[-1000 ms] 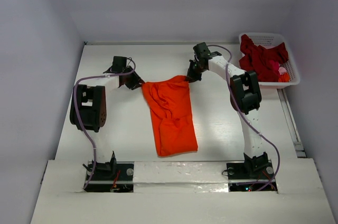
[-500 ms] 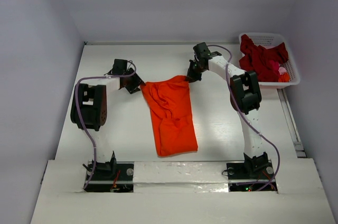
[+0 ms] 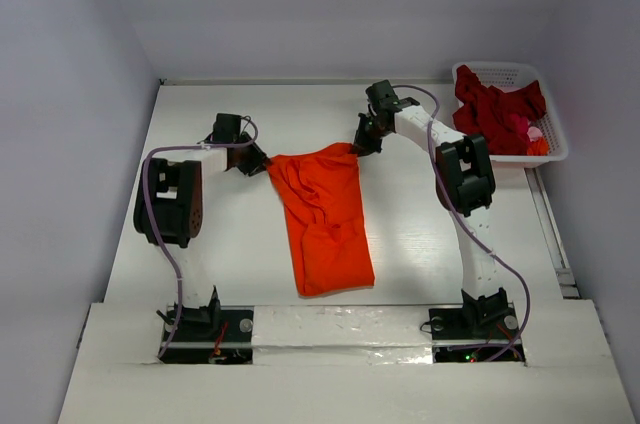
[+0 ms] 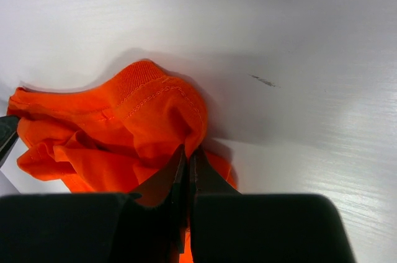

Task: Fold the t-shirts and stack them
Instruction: Grab one side of the 2/3 rectangular tshirt with both arms, then fold the long partially folded tshirt into a neat square, then smooth out wrinkles on the folded tshirt

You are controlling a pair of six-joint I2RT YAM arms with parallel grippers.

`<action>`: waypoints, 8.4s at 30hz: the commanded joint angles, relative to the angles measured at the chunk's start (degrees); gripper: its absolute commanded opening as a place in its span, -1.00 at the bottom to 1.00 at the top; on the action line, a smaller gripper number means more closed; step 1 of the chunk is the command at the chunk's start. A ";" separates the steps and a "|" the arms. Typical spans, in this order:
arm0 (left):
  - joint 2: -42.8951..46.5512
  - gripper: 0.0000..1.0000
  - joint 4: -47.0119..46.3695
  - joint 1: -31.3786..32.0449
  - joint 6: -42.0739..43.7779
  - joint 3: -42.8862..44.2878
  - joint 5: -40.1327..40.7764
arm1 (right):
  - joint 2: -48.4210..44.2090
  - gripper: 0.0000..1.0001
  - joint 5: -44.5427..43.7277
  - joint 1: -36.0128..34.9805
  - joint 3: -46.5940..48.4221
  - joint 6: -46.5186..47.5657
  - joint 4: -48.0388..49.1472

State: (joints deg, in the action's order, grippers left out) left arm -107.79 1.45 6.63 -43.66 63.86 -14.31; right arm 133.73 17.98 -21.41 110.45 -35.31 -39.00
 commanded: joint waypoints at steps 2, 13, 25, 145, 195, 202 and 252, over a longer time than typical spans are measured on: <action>-0.49 -0.68 -1.10 -0.39 -0.02 -0.14 0.33 | -4.09 -1.00 -0.22 0.05 -0.68 1.21 0.16; 0.82 -1.00 0.56 -0.39 -0.46 1.80 0.33 | -5.06 -1.00 -0.22 0.05 -1.91 1.30 0.86; -1.98 -1.00 5.40 -0.39 -0.37 10.58 0.16 | -1.72 -1.00 -0.05 0.05 6.70 2.26 -2.22; 36.60 -1.00 30.27 0.31 4.81 -11.82 -6.79 | -50.15 -1.00 -4.71 -15.15 -43.39 5.51 -5.91; 37.48 -1.00 21.94 6.54 2.35 -17.63 -5.91 | -44.26 -1.00 -12.00 -25.26 -41.56 3.58 -4.50; 29.13 -1.00 15.16 12.26 0.16 -13.33 -6.53 | -35.83 -1.00 -10.77 -25.26 -36.98 4.37 -1.08; 1.71 -1.00 1.80 19.56 -3.98 -8.57 -8.81 | -36.79 -1.00 -12.97 -34.92 -38.65 1.39 -2.04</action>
State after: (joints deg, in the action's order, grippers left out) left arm -103.11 3.84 25.89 -48.14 54.63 -26.63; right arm 99.68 6.20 -54.89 72.20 -32.60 -41.82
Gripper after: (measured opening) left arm 0.003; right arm 0.009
